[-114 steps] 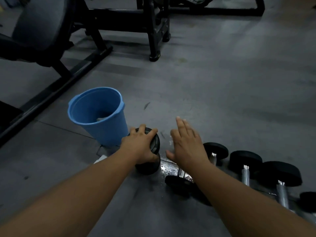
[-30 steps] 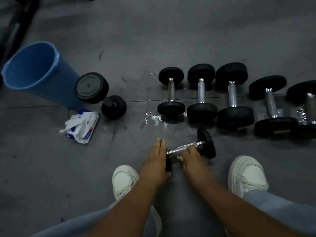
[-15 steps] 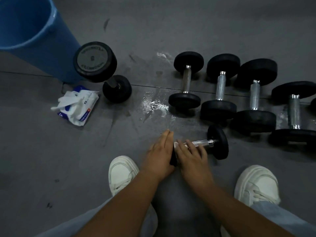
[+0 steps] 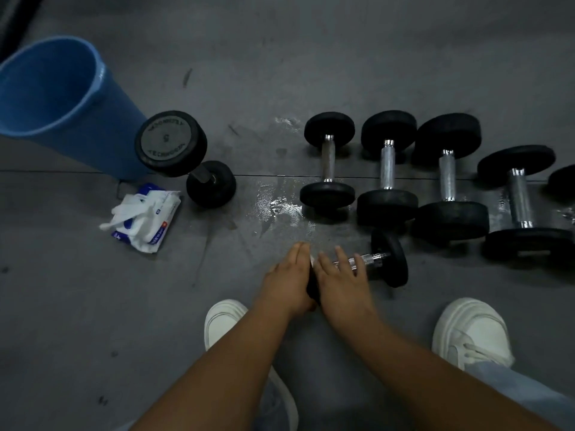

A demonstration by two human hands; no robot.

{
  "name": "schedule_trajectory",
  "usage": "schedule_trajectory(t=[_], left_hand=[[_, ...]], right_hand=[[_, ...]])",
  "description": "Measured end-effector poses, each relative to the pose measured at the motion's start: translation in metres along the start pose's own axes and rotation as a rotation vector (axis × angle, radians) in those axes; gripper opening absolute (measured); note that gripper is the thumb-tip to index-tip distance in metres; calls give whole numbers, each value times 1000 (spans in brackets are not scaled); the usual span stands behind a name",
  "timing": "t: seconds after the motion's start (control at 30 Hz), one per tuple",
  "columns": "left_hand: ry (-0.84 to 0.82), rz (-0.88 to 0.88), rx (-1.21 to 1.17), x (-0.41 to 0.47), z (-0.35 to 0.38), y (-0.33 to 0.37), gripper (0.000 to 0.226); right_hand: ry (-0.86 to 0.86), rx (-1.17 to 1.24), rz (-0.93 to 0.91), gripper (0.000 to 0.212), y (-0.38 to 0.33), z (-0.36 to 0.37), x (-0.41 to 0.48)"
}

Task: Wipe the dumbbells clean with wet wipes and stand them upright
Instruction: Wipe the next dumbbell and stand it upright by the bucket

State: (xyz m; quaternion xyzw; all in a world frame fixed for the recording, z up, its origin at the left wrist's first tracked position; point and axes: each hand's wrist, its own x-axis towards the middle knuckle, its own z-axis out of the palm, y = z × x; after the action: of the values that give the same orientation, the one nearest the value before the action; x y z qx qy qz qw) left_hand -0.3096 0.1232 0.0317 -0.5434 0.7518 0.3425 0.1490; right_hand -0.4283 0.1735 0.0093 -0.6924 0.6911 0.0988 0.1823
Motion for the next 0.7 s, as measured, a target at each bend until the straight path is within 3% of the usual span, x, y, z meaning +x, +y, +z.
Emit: schedule_trajectory(t=[0.7], left_hand=[[-49,-5,30,5,-15,2,122]], right_hand=[[-9,75,78,62,-2,5,-11]])
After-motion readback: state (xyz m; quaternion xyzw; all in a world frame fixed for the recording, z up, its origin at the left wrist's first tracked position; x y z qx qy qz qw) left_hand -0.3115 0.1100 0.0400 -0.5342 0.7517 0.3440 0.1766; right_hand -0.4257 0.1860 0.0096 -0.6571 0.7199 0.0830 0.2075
